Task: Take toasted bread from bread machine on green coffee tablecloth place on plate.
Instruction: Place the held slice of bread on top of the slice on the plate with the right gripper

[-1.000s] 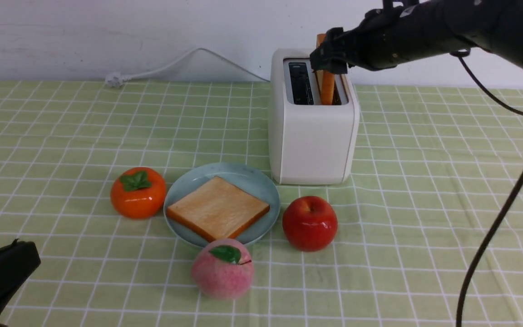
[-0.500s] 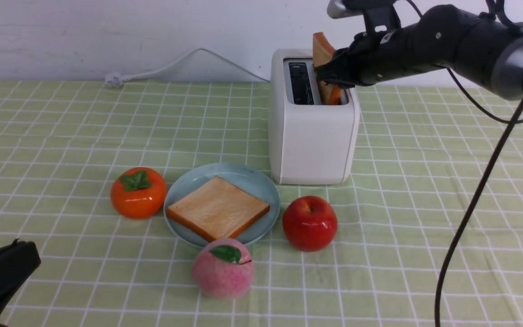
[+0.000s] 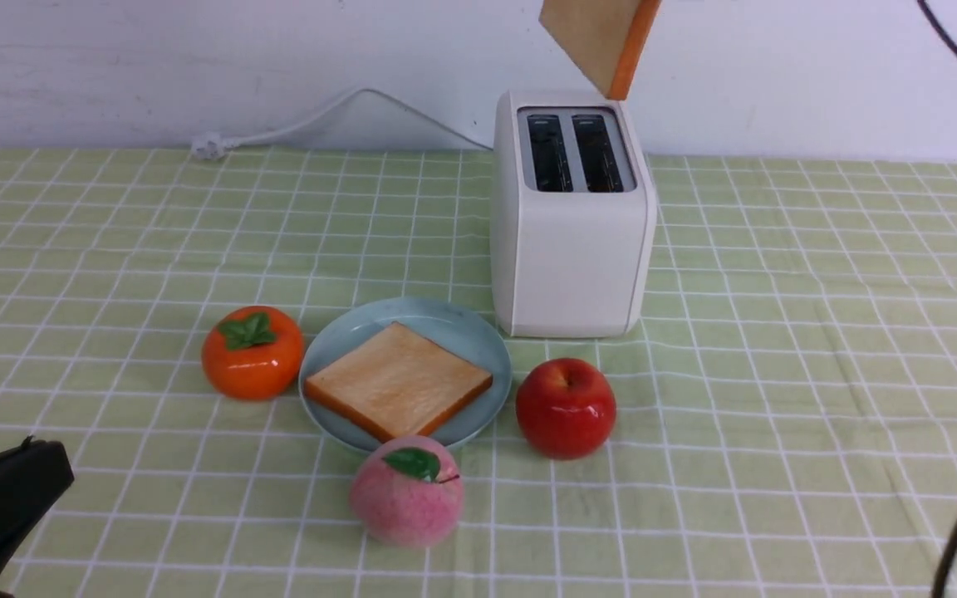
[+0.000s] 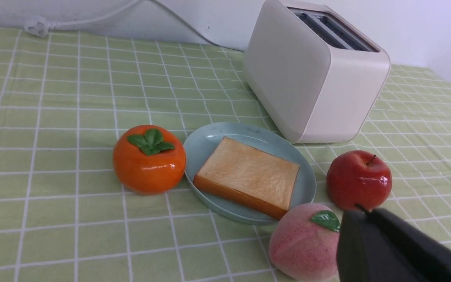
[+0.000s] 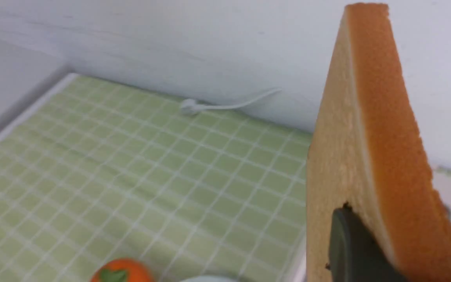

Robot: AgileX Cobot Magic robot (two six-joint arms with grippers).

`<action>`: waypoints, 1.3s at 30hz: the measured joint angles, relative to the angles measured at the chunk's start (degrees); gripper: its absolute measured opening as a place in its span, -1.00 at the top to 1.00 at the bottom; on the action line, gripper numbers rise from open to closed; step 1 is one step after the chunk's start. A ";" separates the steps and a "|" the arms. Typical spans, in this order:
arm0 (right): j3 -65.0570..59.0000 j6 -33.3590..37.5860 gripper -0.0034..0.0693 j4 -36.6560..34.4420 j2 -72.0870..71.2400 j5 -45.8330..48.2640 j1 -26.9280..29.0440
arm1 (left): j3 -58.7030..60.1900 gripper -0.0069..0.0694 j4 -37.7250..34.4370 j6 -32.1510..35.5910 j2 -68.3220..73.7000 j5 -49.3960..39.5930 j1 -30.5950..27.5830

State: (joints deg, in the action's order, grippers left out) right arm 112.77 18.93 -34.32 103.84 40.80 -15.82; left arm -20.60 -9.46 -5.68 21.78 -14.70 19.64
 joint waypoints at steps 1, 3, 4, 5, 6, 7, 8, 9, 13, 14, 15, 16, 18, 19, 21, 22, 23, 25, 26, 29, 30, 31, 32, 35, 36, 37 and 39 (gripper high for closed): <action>0.00 0.00 0.57 -1.25 -0.34 2.33 -0.37 | 0.00 0.85 0.00 0.00 0.00 0.00 0.00; -0.49 0.00 0.57 -3.21 -0.08 7.35 -2.20 | 0.00 0.85 0.00 0.00 0.00 0.00 0.00; -1.04 0.00 0.57 -3.74 0.41 8.74 -3.33 | 0.00 0.85 0.00 0.00 0.00 0.05 0.00; -1.37 0.00 0.57 -3.87 0.74 9.31 -4.00 | 0.00 0.85 0.00 0.00 0.00 0.05 0.00; -2.93 0.00 0.57 -4.30 2.37 10.50 -6.89 | 0.00 0.85 -0.19 0.00 0.00 0.05 0.00; -3.88 0.00 0.57 -4.30 3.66 10.56 -8.79 | 0.00 0.85 -0.24 0.00 0.00 0.05 0.00; -4.75 0.00 0.57 -4.37 5.03 10.19 -10.63 | 0.00 0.85 -0.42 0.00 0.00 0.05 0.00; -5.21 0.00 0.57 -4.49 5.89 9.76 -11.68 | 0.00 0.85 -0.43 0.00 0.00 0.05 0.00; -6.24 0.00 0.57 -5.05 10.91 4.58 -16.23 | 0.00 0.85 -0.47 0.00 0.00 -0.14 0.00; -6.24 0.00 0.57 -5.27 12.00 3.30 -16.54 | 0.00 0.85 -0.47 0.00 0.00 -0.20 0.00; -6.24 0.00 0.57 -5.95 13.18 1.40 -16.76 | 0.00 0.85 -0.56 0.00 0.00 -0.20 0.00; -6.24 -0.02 0.57 -6.42 13.91 0.05 -16.83 | 0.00 0.85 -0.54 0.00 0.00 -0.20 0.00; -6.24 -0.12 0.57 -7.19 15.13 -1.24 -16.83 | 0.00 0.85 -0.57 0.00 0.00 -0.20 0.00; -6.24 -0.20 0.57 -7.48 16.39 -2.90 -16.83 | 0.00 0.85 -0.68 0.00 0.00 -0.20 0.00; -6.24 -0.20 0.57 -7.75 17.75 -4.34 -16.83 | 0.00 0.85 -0.68 0.00 0.00 -0.20 0.00; -6.24 -0.20 0.57 -7.90 18.20 -4.92 -16.83 | 0.00 0.84 -0.68 0.00 0.00 -0.20 0.00; -6.24 -0.20 0.57 -8.04 18.69 -5.43 -16.83 | 0.00 0.84 -0.68 0.00 0.00 -0.20 0.00; -6.24 -0.20 0.57 -8.09 19.36 -5.92 -16.83 | 0.00 0.84 -0.68 0.00 0.00 -0.20 0.00; -6.24 -0.35 0.54 -7.98 19.58 -6.16 -16.83 | 0.00 0.84 -0.72 0.00 0.00 -0.20 0.00; -6.24 -1.12 0.38 -6.19 19.65 -6.15 -16.83 | 0.00 0.84 -0.75 0.00 0.00 -0.20 0.00; -6.24 -1.20 0.36 -5.77 19.65 -6.15 -16.83 | 0.00 0.84 -0.75 0.00 0.00 -0.20 0.00; -6.24 -1.28 0.21 -4.24 19.65 -6.22 -16.83 | 0.00 0.84 -0.75 0.00 0.00 -0.20 0.00; -6.24 -1.49 0.11 -3.19 19.65 -6.22 -16.83 | 0.00 0.84 -0.79 0.00 0.00 -0.20 0.00; -6.06 -4.72 -0.29 1.58 19.59 -5.98 -16.83 | 0.00 0.83 -0.79 0.00 0.00 -0.20 0.00; -5.99 -6.01 -0.36 3.34 19.45 -5.63 -16.83 | 0.00 0.83 -0.79 0.00 0.00 -0.20 0.00; -5.79 -7.72 -0.43 5.25 19.16 -5.09 -16.83 | 0.00 0.83 -0.79 0.00 0.00 -0.20 0.00; -5.52 -10.80 -0.50 9.22 18.07 -3.92 -16.83 | 0.00 0.83 -0.79 0.00 0.00 -0.20 0.00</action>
State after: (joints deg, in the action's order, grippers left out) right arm 107.25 8.12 -25.11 121.90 36.87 -32.65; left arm -20.60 -10.25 -5.68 21.78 -14.91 19.64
